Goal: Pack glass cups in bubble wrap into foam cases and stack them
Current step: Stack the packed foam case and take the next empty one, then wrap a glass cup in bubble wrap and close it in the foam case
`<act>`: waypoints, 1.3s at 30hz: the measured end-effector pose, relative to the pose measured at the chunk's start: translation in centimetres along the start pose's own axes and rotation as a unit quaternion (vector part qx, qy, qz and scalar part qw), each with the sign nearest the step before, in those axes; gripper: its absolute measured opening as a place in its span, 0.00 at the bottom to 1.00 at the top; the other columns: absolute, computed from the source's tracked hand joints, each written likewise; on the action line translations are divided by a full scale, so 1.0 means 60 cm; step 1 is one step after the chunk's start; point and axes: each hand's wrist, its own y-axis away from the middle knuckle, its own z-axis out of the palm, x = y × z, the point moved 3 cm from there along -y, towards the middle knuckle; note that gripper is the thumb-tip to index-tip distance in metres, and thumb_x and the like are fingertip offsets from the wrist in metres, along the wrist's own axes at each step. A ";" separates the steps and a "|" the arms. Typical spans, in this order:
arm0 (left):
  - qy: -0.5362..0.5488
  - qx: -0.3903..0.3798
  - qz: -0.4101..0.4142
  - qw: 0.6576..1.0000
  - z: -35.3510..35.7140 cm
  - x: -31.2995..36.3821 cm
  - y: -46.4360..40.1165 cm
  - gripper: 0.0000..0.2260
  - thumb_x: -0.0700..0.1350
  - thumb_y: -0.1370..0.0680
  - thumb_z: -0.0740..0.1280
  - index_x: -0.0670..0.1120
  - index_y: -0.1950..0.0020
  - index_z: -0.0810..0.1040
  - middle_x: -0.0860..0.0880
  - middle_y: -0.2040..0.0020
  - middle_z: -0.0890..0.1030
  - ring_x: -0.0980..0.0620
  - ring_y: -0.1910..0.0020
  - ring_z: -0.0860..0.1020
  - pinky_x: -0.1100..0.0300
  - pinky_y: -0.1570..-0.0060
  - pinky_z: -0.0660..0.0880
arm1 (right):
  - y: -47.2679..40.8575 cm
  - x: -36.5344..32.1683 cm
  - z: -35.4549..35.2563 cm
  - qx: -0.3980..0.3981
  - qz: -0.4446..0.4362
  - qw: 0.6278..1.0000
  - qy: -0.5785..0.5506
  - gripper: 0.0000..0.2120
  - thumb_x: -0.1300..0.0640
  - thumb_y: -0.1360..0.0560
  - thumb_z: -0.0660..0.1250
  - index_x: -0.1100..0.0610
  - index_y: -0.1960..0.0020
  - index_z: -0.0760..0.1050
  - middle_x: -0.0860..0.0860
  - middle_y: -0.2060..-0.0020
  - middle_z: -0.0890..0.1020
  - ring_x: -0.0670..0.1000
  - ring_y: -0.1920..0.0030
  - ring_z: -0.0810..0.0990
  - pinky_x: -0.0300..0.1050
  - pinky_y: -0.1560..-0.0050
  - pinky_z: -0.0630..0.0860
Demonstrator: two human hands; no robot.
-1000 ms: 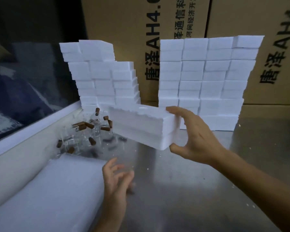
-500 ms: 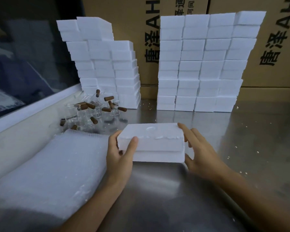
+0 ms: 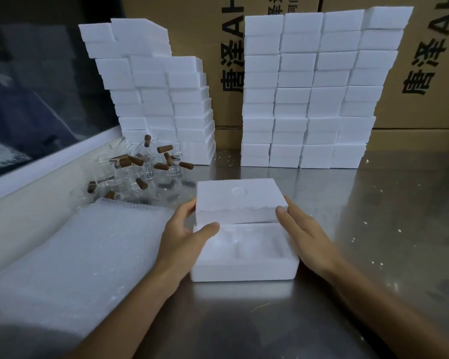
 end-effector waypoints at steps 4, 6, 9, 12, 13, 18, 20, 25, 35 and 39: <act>0.036 -0.042 -0.035 0.998 -0.005 0.003 -0.008 0.16 0.47 0.23 0.70 0.67 0.44 0.76 0.61 0.46 0.83 0.57 0.51 0.83 0.60 0.55 0.80 | -0.004 -0.003 0.007 0.007 0.012 1.000 0.024 0.22 0.35 0.21 0.54 0.35 0.28 0.68 0.28 0.40 0.77 0.31 0.39 0.73 0.34 0.38 0.68; 0.006 -0.032 -0.050 0.998 -0.004 -0.006 -0.009 0.12 0.47 0.24 0.71 0.64 0.45 0.78 0.60 0.47 0.84 0.58 0.51 0.83 0.57 0.51 0.80 | -0.008 -0.001 0.008 0.028 0.033 0.998 0.050 0.16 0.40 0.19 0.57 0.38 0.35 0.76 0.30 0.51 0.82 0.32 0.51 0.78 0.33 0.49 0.71; -0.078 0.004 -0.043 0.996 0.001 -0.017 -0.007 0.08 0.50 0.25 0.72 0.61 0.49 0.79 0.62 0.54 0.83 0.67 0.58 0.81 0.67 0.59 0.76 | -0.016 0.006 0.007 0.075 0.081 0.990 0.090 0.12 0.43 0.21 0.63 0.48 0.49 0.82 0.39 0.58 0.84 0.42 0.54 0.82 0.36 0.59 0.74; -0.097 0.051 -0.044 0.993 -0.003 -0.016 -0.014 0.07 0.51 0.24 0.72 0.55 0.47 0.80 0.60 0.54 0.82 0.63 0.58 0.80 0.70 0.65 0.72 | -0.021 0.007 0.010 0.120 0.115 0.980 0.107 0.13 0.43 0.24 0.67 0.52 0.55 0.81 0.43 0.59 0.83 0.45 0.57 0.82 0.41 0.60 0.75; -0.105 0.066 -0.045 0.991 -0.006 -0.014 -0.018 0.08 0.51 0.25 0.72 0.54 0.47 0.80 0.59 0.54 0.82 0.62 0.58 0.80 0.69 0.66 0.71 | -0.025 0.005 0.013 0.125 0.121 0.979 0.107 0.14 0.43 0.25 0.68 0.54 0.55 0.80 0.46 0.60 0.84 0.47 0.58 0.82 0.44 0.59 0.77; -0.149 0.084 -0.026 0.985 -0.022 -0.006 -0.037 0.15 0.50 0.25 0.73 0.53 0.38 0.79 0.53 0.47 0.83 0.59 0.56 0.80 0.67 0.61 0.74 | -0.051 -0.004 0.034 0.131 0.131 0.976 0.110 0.17 0.45 0.26 0.70 0.61 0.57 0.79 0.54 0.63 0.84 0.54 0.62 0.82 0.47 0.62 0.77; -0.185 0.054 -0.020 0.981 -0.025 -0.008 -0.043 0.21 0.51 0.23 0.70 0.57 0.30 0.74 0.52 0.40 0.81 0.52 0.46 0.80 0.60 0.50 0.77 | -0.056 -0.003 0.040 0.137 0.131 0.975 0.116 0.18 0.45 0.27 0.70 0.62 0.56 0.79 0.54 0.63 0.83 0.53 0.63 0.81 0.44 0.66 0.73; -0.232 -0.008 -0.015 0.973 -0.029 -0.011 -0.054 0.17 0.54 0.22 0.68 0.55 0.33 0.78 0.52 0.29 0.74 0.50 0.30 0.71 0.56 0.32 0.67 | -0.065 -0.009 0.042 0.119 0.141 0.966 0.183 0.22 0.43 0.28 0.68 0.64 0.56 0.77 0.55 0.65 0.82 0.55 0.62 0.80 0.43 0.68 0.70; -0.192 0.008 -0.013 0.981 -0.037 -0.027 -0.064 0.13 0.53 0.24 0.71 0.56 0.39 0.81 0.56 0.30 0.72 0.55 0.31 0.70 0.63 0.35 0.64 | -0.197 -0.096 0.139 0.007 -0.078 0.912 0.404 0.20 0.48 0.25 0.66 0.54 0.37 0.71 0.53 0.42 0.76 0.57 0.40 0.73 0.52 0.41 0.72; -0.094 -0.006 -0.032 0.995 -0.040 -0.037 -0.067 0.12 0.47 0.26 0.74 0.56 0.42 0.83 0.59 0.27 0.69 0.64 0.37 0.67 0.79 0.51 0.63 | -0.300 -0.126 0.211 -0.062 -0.089 0.948 0.299 0.22 0.49 0.23 0.68 0.54 0.33 0.69 0.51 0.47 0.77 0.52 0.51 0.78 0.44 0.53 0.75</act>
